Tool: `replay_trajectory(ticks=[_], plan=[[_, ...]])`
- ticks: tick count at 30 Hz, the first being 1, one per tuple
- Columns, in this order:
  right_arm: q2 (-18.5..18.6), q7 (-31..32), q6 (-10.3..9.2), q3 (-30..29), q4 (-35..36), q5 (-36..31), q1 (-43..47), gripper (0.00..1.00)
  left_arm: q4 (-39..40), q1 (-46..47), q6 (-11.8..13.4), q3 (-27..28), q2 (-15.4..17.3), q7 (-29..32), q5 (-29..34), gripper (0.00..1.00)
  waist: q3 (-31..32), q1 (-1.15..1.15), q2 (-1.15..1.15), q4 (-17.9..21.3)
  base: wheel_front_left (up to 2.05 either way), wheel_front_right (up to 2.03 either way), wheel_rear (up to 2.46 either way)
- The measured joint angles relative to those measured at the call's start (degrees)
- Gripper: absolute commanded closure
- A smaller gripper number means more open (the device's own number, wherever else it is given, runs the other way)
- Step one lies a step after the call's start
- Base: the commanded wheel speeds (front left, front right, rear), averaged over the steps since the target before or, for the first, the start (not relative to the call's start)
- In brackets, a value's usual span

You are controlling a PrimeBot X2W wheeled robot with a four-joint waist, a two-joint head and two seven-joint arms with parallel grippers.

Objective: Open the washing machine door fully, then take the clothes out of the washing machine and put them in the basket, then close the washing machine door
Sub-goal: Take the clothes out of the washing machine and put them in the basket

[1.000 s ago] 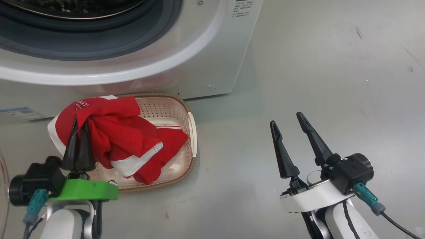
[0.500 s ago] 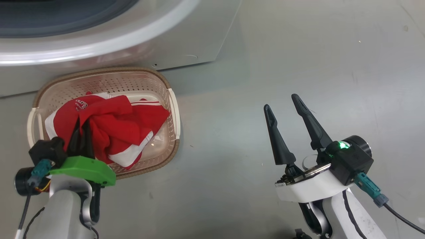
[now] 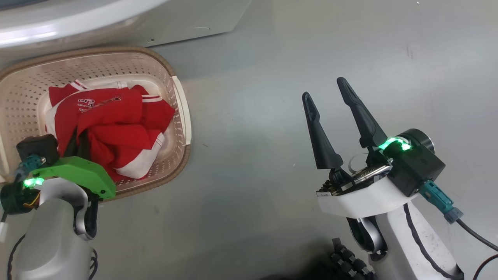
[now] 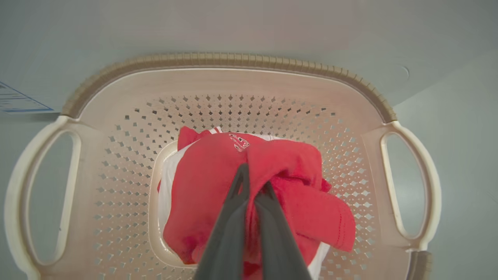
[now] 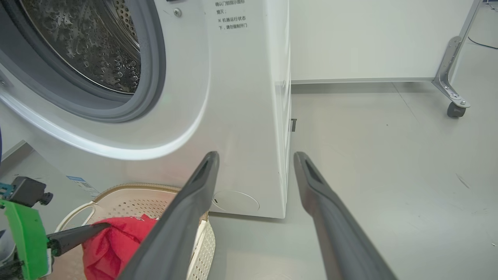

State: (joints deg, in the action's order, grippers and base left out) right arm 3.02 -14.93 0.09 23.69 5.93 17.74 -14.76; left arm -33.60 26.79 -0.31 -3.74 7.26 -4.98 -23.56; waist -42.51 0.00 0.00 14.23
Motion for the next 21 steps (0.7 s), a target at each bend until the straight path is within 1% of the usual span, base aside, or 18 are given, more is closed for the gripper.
replay_trajectory(ticks=[5,6,7,8,9,10,11,16,21], plan=[[0.0,0.0,-0.22,0.0,-0.2,0.4,-0.6,0.00,-3.9,1.9,-0.6,0.0,0.0,0.4,-0.2,0.99,-1.4,0.00,0.00,1.1,0.00,0.00,0.00],[0.0,0.0,-0.23,0.0,-0.2,0.5,-0.7,0.00,-4.6,2.3,-0.8,0.0,0.0,0.4,-0.2,0.84,-1.6,0.00,0.00,1.2,0.00,0.00,0.00],[0.0,0.0,-0.23,0.0,-0.3,0.6,-1.0,0.00,-5.0,2.8,-1.1,0.0,0.0,0.4,-0.2,0.66,-1.7,0.00,0.00,1.3,0.00,0.00,0.00],[0.0,0.0,-0.23,0.0,-0.4,0.8,-1.2,0.00,-5.5,3.2,-1.3,0.0,0.0,0.4,-0.4,0.66,-1.8,0.00,0.00,1.3,0.00,0.00,0.00],[0.0,0.0,-0.24,0.0,-0.6,0.8,-1.4,0.00,-6.0,3.8,-1.6,0.0,0.0,0.3,-0.6,0.43,-1.8,0.00,0.00,1.3,0.00,0.00,0.00],[0.0,0.0,-0.25,-0.1,-0.8,0.8,-1.5,0.00,-6.7,4.2,-2.0,-0.1,0.0,0.1,-0.6,0.13,-1.8,0.00,0.00,1.3,0.00,0.00,0.00],[0.0,0.0,-0.25,-0.1,-1.1,0.8,-1.6,0.00,-7.2,4.5,-2.4,-0.2,0.0,-0.2,-0.6,0.00,-1.6,0.00,0.00,1.2,0.00,0.00,0.00],[0.0,0.0,-0.29,-0.1,-2.1,1.0,-2.0,0.00,-10.2,4.7,-3.0,-0.7,0.1,-1.6,-0.6,0.00,-0.4,0.00,0.00,0.8,0.00,0.00,0.00],[0.0,0.0,-0.76,-0.3,-3.1,1.4,-2.3,0.00,-11.8,4.7,-3.5,-0.9,-0.1,-4.0,-0.6,0.00,1.3,0.00,0.00,0.2,0.00,0.00,0.00]])
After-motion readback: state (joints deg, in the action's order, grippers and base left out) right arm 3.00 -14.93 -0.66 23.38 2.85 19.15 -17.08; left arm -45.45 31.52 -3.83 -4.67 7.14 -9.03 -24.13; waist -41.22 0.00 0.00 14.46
